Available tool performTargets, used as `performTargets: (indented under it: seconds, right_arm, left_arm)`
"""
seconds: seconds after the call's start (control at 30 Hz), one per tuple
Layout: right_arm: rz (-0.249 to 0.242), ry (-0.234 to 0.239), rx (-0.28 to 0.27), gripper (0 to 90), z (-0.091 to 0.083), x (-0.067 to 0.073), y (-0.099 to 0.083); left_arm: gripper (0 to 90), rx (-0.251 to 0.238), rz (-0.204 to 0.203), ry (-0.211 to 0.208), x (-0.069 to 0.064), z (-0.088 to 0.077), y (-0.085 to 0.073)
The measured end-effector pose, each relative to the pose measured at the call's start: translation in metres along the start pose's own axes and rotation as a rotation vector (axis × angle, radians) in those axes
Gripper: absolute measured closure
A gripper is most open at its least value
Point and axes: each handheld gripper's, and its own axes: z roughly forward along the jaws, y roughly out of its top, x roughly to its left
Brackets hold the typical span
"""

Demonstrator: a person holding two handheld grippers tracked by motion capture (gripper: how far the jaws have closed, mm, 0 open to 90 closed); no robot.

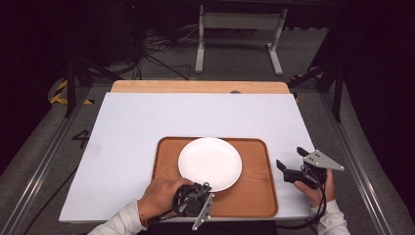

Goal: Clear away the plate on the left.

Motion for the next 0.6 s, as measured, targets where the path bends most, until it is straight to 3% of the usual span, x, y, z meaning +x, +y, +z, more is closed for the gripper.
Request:
performTargets:
  seconds: [0.23, 0.33, 0.6]
  right_arm:
    - [-0.005, -0.002, -0.004, 9.7, -0.0006, -0.0002, 0.0008]
    - [-0.005, -0.002, -0.003, 9.7, -0.0005, 0.0001, 0.0010]
    - [-0.006, -0.003, -0.002, 9.7, -0.0003, 0.0004, 0.0011]
  left_arm:
    - [80.4, -0.019, -0.064, -0.049, 0.0017, 0.0045, -0.0061]
    - [79.9, -0.021, -0.048, -0.060, 0.0022, 0.0063, -0.0055]
    - [79.0, -0.044, -0.081, -0.086, 0.0011, 0.0080, -0.0054]
